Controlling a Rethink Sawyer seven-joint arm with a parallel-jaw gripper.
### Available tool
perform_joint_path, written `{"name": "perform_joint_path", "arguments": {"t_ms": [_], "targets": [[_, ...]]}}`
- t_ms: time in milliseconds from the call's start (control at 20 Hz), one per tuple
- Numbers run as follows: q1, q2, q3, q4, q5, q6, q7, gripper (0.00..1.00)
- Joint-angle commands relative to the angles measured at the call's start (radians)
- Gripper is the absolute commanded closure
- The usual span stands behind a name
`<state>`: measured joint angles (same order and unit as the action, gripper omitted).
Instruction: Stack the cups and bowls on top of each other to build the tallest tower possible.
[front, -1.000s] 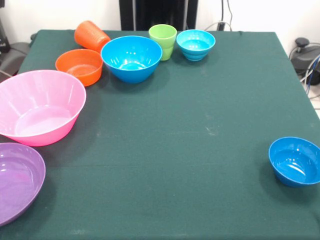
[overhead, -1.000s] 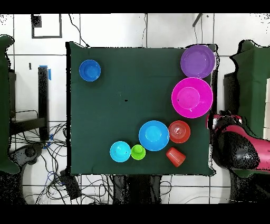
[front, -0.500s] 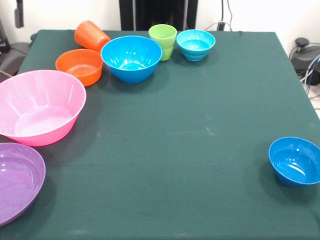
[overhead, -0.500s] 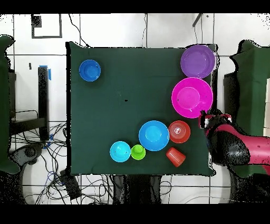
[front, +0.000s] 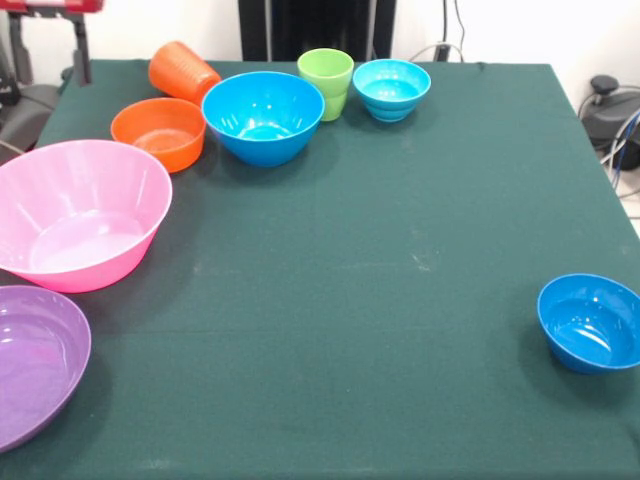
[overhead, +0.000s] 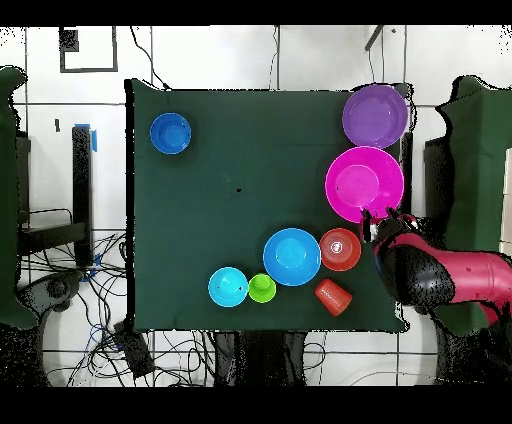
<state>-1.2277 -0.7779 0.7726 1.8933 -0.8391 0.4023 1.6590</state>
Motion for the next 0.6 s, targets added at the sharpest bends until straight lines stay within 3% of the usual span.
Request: {"name": "perform_joint_path", "arguments": {"t_ms": [50,100,150,200,300,600], "targets": [[0.098,0.115,-0.024,-0.019,-0.143,-0.039,-0.102,0.00],[0.114,0.111,-0.035,-0.021,-0.149,-0.047,-0.077,0.00],[0.086,0.077,-0.050,0.055,-0.163,-0.076,-0.055,0.00],[0.087,0.065,-0.045,0.068,-0.154,-0.068,-0.054,0.00],[0.137,0.036,-0.031,0.053,-0.110,-0.031,-0.022,0.00],[0.109,0.038,-0.023,0.057,-0.082,-0.018,-0.040,0.00]]}}
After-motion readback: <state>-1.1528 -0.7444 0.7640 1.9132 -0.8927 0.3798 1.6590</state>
